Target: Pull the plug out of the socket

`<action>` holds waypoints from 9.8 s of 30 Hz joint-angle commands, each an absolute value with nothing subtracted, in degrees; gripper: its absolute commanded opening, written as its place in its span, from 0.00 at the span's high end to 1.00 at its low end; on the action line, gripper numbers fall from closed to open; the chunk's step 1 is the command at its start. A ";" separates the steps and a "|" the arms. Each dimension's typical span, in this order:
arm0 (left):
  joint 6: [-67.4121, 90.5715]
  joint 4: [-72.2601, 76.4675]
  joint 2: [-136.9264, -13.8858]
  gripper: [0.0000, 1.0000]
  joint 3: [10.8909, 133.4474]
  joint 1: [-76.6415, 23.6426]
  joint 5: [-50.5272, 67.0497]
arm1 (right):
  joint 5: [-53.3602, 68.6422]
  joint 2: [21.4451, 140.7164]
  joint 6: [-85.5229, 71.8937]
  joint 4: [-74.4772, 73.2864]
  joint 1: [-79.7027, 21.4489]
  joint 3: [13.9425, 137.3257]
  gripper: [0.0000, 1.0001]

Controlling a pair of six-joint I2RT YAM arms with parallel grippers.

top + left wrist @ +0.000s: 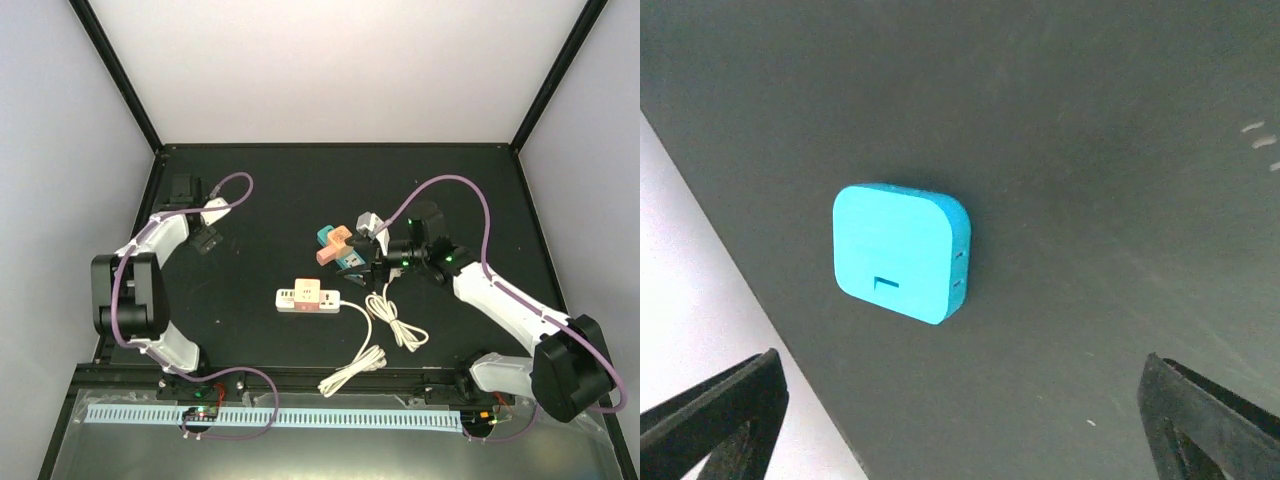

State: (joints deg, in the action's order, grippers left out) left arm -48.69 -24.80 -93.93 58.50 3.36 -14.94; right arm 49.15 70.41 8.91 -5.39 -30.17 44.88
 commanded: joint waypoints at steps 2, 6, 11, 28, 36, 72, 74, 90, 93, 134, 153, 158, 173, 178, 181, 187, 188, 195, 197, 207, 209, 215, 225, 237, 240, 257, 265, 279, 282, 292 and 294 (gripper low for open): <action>-46.89 -41.81 -86.01 0.01 64.93 2.89 3.39 | 47.90 69.90 13.26 -0.67 -30.01 41.36 0.00; -47.78 -49.13 -82.35 0.01 67.26 1.65 12.66 | 48.18 71.87 15.91 -0.02 -30.05 40.65 0.00; -50.63 -56.63 -78.49 0.01 69.47 -0.44 25.46 | 48.46 73.20 17.99 1.46 -30.01 38.92 0.00; -49.43 -51.88 -73.02 0.01 59.51 -26.35 31.70 | 49.13 71.50 19.56 13.18 -30.07 29.34 0.00; -45.02 -45.04 -78.67 0.03 57.35 -35.09 24.01 | 48.85 73.06 19.12 17.24 -31.00 27.27 0.00; -46.45 -46.92 -75.72 0.74 51.66 -38.29 18.30 | 38.66 91.72 20.22 36.80 -44.21 25.85 0.08; -47.21 -47.77 -75.02 0.74 51.49 -37.88 18.87 | 38.27 93.30 20.66 37.17 -44.68 26.49 0.08; -47.56 -45.88 -73.74 0.76 49.83 -37.51 22.35 | 35.42 103.07 22.69 37.64 -47.26 31.60 0.18; -47.27 -45.98 -73.86 0.77 50.04 -37.48 22.62 | 35.07 103.90 23.44 37.70 -47.28 31.47 0.22; -44.03 -46.47 -69.08 0.80 50.93 -37.54 25.92 | 36.47 109.44 23.74 32.76 -48.95 35.85 0.92; -44.02 -48.06 -66.72 0.81 50.20 -37.79 28.10 | 30.85 112.90 25.32 26.11 -48.95 39.74 0.99; -43.52 -48.49 -65.48 0.82 50.13 -37.84 25.80 | 32.26 112.99 25.43 26.26 -48.95 39.65 0.99; -45.27 -54.11 -61.35 0.83 51.07 -32.07 16.59 | 33.50 111.79 26.12 26.70 -48.95 38.56 0.98; -48.89 -58.26 -60.00 0.84 53.09 -25.95 12.90 | 33.88 111.96 26.39 26.04 -48.87 38.85 0.92; -50.77 -60.07 -59.37 0.84 54.54 -22.70 11.01 | 33.84 111.90 26.53 25.68 -48.85 39.02 0.87; -54.55 -62.68 -58.77 0.84 56.25 -18.90 5.96 | 34.16 111.64 26.12 25.40 -48.77 39.21 0.67; -55.22 -63.05 -58.78 0.84 56.57 -18.37 5.29 | 34.26 111.50 25.98 25.44 -48.74 39.20 0.63; -62.59 -63.96 -60.34 0.83 58.47 -13.14 -1.33 | 34.38 109.95 25.72 26.09 -48.58 38.21 0.38; -65.36 -62.94 -61.44 0.83 58.53 -10.93 -4.33 | 34.45 109.49 25.56 26.42 -48.39 37.94 0.33; -76.20 -52.42 -70.79 0.81 57.92 -2.71 -18.83 | 34.89 107.94 25.05 27.02 -47.89 37.36 0.23; -78.46 -48.30 -72.36 0.81 56.50 -1.81 -22.18 | 35.03 107.78 25.06 26.99 -47.81 37.36 0.23; -86.88 -35.08 -77.71 0.80 52.17 0.33 -30.81 | 35.37 107.23 24.70 26.82 -47.46 37.42 0.23; -91.95 -24.49 -85.58 0.79 50.39 0.80 -36.84 | 35.74 107.56 24.34 26.28 -46.93 37.53 0.22; -95.82 -19.00 -90.21 0.76 48.15 0.73 -39.77 | 36.08 107.97 24.52 26.10 -46.80 37.70 0.21; -95.36 -19.11 -91.14 0.75 48.10 0.56 -40.16 | 36.21 108.02 24.30 26.10 -46.77 37.78 0.21; -88.79 -25.11 -94.20 0.47 50.13 -1.26 -39.84 | 36.19 108.11 24.66 26.19 -46.75 37.62 0.21; -84.02 -32.12 -93.78 0.29 53.41 -1.75 -36.54 | 36.30 108.19 24.68 26.15 -46.71 37.62 0.21; -79.27 -39.25 -91.56 0.09 56.79 -2.05 -32.56 | 36.51 107.87 24.78 26.07 -46.76 37.53 0.21; -72.97 -46.10 -90.10 0.01 61.54 -2.43 -27.32 | 36.73 107.84 24.66 26.15 -46.75 37.68 0.22; -56.35 -54.52 -83.66 0.01 65.07 -2.99 -7.80 | 36.40 107.45 23.89 26.18 -46.76 37.97 0.22; -53.71 -57.40 -81.82 0.01 65.86 -3.00 -0.72 | 36.24 107.11 23.64 26.38 -46.70 37.92 0.22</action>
State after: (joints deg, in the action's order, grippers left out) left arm -62.35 -49.89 -85.19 62.87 -2.70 -15.46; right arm 36.60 108.03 24.75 28.05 -47.16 38.30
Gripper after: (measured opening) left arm 0.988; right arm 0.781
